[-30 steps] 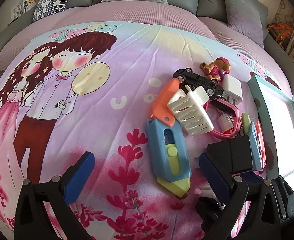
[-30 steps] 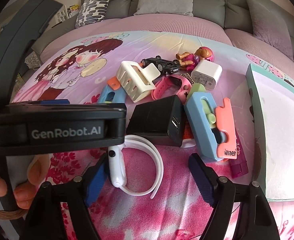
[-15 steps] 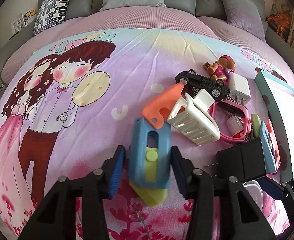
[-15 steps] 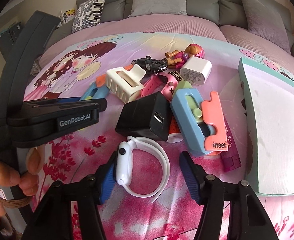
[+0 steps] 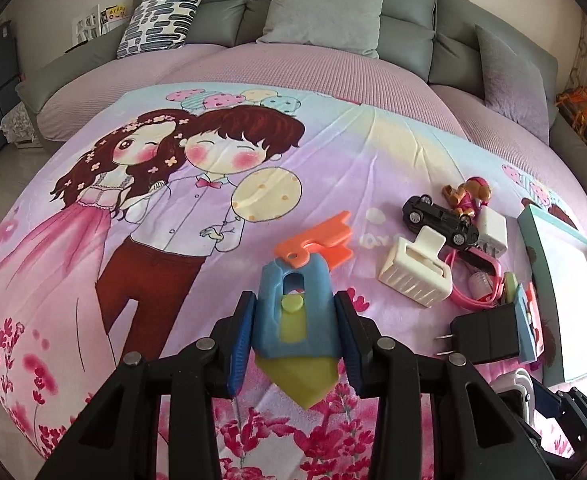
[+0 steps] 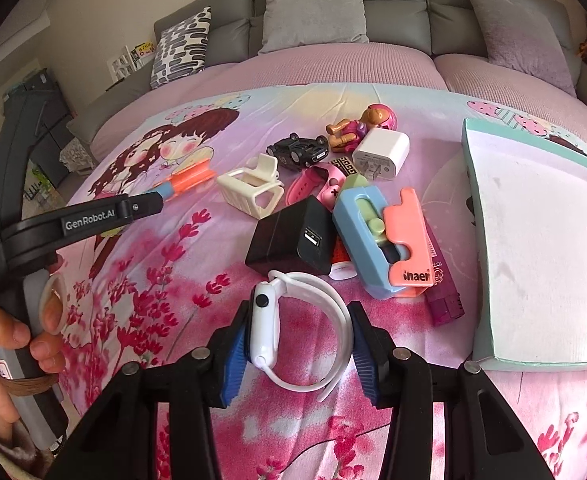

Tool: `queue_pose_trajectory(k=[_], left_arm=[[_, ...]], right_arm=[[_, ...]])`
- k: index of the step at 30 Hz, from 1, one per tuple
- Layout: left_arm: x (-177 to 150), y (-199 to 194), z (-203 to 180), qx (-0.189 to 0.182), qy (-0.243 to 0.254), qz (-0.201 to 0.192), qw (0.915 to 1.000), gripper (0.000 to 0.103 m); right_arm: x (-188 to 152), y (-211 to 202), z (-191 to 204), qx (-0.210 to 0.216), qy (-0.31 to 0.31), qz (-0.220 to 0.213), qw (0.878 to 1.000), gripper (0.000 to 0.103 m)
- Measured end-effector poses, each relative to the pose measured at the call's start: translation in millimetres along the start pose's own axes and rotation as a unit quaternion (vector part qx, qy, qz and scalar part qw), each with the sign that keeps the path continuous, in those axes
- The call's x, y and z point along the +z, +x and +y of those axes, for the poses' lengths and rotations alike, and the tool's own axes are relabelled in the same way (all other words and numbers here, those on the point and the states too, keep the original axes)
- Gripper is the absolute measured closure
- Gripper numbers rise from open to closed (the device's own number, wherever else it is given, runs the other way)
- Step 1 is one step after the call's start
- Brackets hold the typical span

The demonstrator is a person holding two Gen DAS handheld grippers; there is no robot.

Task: Organize rigid objects
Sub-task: 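Carry the toy knife and white watch into the green tray and release both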

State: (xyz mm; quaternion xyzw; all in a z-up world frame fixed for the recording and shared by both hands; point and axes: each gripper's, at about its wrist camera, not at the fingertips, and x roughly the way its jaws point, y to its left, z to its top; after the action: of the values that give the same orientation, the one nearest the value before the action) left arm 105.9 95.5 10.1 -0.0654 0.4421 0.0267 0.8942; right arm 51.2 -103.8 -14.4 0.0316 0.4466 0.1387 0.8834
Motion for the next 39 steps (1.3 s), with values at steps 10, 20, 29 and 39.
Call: queue_pose_trajectory(k=[10,20,29,39], left_arm=[[23,-49,-27,-0.009,0.021,-0.083,0.9963,0.062],[42,-60,-111,-0.062,0.080,-0.118,0.9878,0.062],[42,-41,-194,-0.102,0.133,-0.108,0.9800,0.062],[25,-22,-270,-0.122,0.184,-0.084,0.9716,0.062]], right_arm=[[22,-31,-28,-0.020,0.048,-0.073,0.996,0.054],[57,-43,-86,-0.099,0.101,-0.119,0.983,0.054],[60,-54,-155,-0.173,0.151,-0.133,0.964,0.054],[33,-71,-224,-0.243,0.211,-0.131,0.938,0.054]])
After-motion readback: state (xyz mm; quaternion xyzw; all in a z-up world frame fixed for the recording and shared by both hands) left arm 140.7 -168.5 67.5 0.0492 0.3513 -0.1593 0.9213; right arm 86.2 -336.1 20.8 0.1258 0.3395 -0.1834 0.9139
